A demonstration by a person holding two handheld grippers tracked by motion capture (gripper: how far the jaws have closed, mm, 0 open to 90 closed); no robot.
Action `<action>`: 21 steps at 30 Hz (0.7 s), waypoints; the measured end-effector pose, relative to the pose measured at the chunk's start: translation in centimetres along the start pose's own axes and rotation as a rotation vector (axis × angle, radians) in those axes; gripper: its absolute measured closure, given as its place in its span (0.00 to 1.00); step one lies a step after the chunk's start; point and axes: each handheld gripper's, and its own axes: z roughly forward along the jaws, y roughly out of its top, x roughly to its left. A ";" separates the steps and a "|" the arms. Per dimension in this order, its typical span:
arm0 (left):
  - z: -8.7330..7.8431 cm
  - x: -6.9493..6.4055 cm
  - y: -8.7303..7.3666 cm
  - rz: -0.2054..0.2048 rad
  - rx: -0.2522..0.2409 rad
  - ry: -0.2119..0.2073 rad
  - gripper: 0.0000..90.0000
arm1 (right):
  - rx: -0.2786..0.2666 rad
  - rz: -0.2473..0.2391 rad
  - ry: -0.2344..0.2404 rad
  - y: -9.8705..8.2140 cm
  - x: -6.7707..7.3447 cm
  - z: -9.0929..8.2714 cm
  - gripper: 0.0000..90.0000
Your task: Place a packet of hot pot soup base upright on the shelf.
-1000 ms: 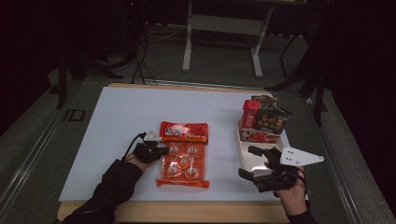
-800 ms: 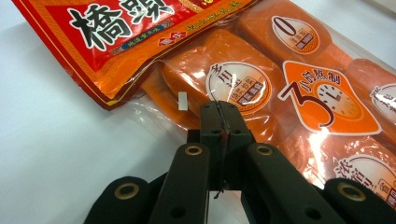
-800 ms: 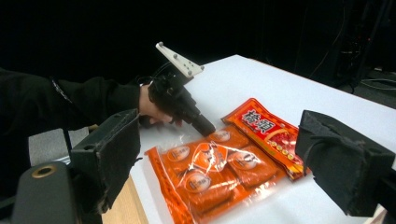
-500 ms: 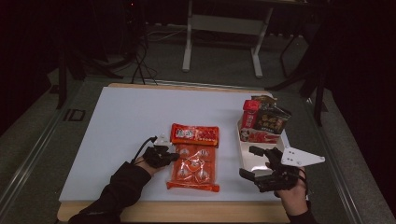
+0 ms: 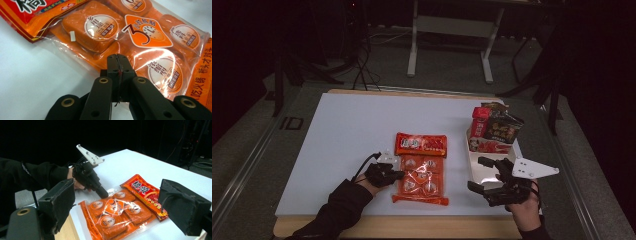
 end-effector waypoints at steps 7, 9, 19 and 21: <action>-1.2 0.4 0.7 -0.030 -0.083 -0.018 0.88 | -0.002 -0.001 -0.005 -0.1 -0.2 -0.3 0.16; -1.5 0.5 1.1 -0.029 -0.085 -0.037 0.80 | -0.006 0.006 -0.003 -0.1 -0.3 -0.3 0.16; -1.9 0.7 2.2 -0.020 -0.084 -0.073 0.52 | -0.007 -0.009 -0.019 0.0 -0.1 -0.4 0.16; -1.9 1.1 2.4 -0.026 -0.097 -0.066 0.45 | -0.007 -0.008 -0.018 0.0 -0.1 -0.4 0.16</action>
